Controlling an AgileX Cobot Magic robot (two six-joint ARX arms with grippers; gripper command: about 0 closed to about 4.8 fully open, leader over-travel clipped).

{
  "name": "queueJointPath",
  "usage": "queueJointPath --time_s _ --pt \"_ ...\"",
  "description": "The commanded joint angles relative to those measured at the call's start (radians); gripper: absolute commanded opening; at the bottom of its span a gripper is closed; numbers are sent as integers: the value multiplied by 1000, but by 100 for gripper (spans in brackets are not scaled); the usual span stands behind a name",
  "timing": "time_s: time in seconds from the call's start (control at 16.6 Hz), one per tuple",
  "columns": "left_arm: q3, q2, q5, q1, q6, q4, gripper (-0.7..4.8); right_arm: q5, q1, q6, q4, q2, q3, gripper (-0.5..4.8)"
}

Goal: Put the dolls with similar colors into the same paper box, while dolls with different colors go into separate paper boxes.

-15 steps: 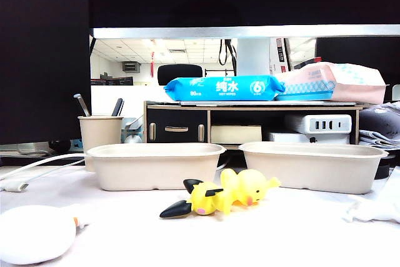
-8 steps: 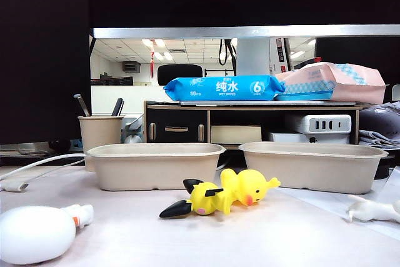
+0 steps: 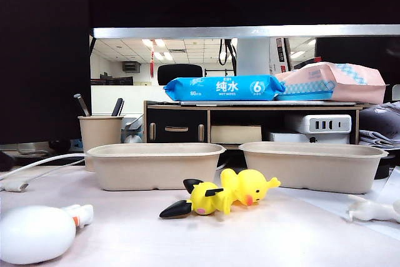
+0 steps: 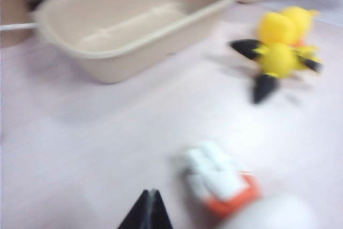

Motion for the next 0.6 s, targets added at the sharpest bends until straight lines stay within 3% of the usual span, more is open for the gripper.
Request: queueJointPath --time_s 0.06,0.18,0.3,0.6 --pt "2 20 5 -39 1 13 -5 -127 58 213 26 0 17 -1" --pt "2 24 3 -36 2 13 -5 -131 125 237 47 0 50 -1" --pt "2 24 3 -36 1 14 -5 -71 343 216 45 101 175 -1" --pt "2 19 3 -33 2 14 -5 -70 555 -122 -176 583 390 -1"
